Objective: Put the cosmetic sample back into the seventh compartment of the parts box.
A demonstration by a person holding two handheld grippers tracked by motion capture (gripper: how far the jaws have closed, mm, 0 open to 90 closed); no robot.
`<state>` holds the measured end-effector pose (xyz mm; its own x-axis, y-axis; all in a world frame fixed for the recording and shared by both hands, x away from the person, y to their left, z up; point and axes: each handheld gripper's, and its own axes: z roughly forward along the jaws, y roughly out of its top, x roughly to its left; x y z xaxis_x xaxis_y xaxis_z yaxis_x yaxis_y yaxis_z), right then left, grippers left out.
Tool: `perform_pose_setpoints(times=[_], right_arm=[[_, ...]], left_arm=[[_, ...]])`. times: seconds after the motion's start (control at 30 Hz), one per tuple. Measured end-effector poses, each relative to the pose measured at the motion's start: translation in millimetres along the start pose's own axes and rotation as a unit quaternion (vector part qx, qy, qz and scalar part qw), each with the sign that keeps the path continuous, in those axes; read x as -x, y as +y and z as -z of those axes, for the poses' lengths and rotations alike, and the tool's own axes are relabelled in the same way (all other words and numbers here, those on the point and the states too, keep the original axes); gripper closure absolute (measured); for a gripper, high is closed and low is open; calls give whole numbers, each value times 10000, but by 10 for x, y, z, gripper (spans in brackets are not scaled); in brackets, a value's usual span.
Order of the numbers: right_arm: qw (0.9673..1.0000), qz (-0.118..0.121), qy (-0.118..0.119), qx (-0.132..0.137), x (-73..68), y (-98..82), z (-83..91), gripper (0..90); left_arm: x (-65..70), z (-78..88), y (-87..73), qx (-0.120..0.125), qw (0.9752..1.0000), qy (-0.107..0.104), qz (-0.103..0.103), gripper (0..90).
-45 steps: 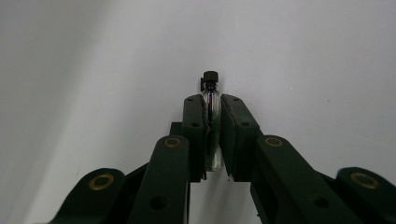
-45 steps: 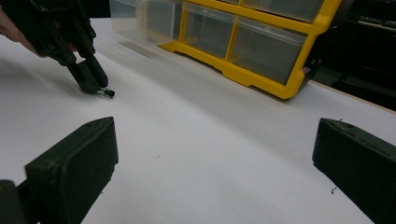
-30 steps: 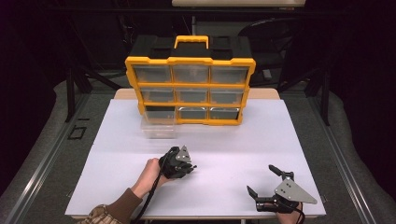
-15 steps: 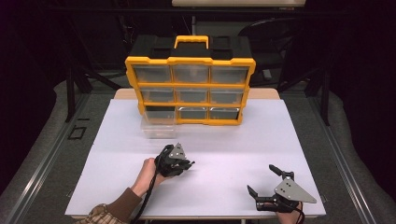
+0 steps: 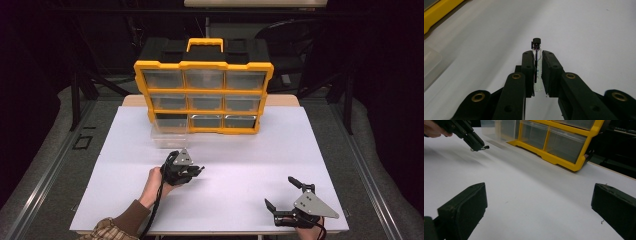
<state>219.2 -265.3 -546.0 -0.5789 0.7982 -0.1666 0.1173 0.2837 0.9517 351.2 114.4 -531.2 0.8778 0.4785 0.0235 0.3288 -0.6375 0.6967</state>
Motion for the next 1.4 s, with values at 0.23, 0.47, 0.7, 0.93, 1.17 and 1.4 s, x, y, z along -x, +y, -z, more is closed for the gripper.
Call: perform_pose_setpoints(times=[0.23,0.47,0.7,0.93,1.17,1.4], right_arm=[[10000,7,-6,7,3,0,-2,0],[10000,25,-5,-8,-5,2,-2,0],[10000,39,-7,-24,-4,1,-3,0],[10000,38,-9,-27,-4,0,-7,0],[10000,44,-11,-33,-5,1,-7,0],[10000,39,-16,-45,-4,0,-9,0]], left_arm=[[-39,29,-10,43,10000,63,39,808],[-90,86,-38,133,9996,199,137,808],[-142,137,-64,214,9991,284,217,808],[-172,182,-74,306,9985,382,252,808],[-218,247,-86,415,9975,484,306,808],[-288,328,-98,486,9965,585,347,808]])
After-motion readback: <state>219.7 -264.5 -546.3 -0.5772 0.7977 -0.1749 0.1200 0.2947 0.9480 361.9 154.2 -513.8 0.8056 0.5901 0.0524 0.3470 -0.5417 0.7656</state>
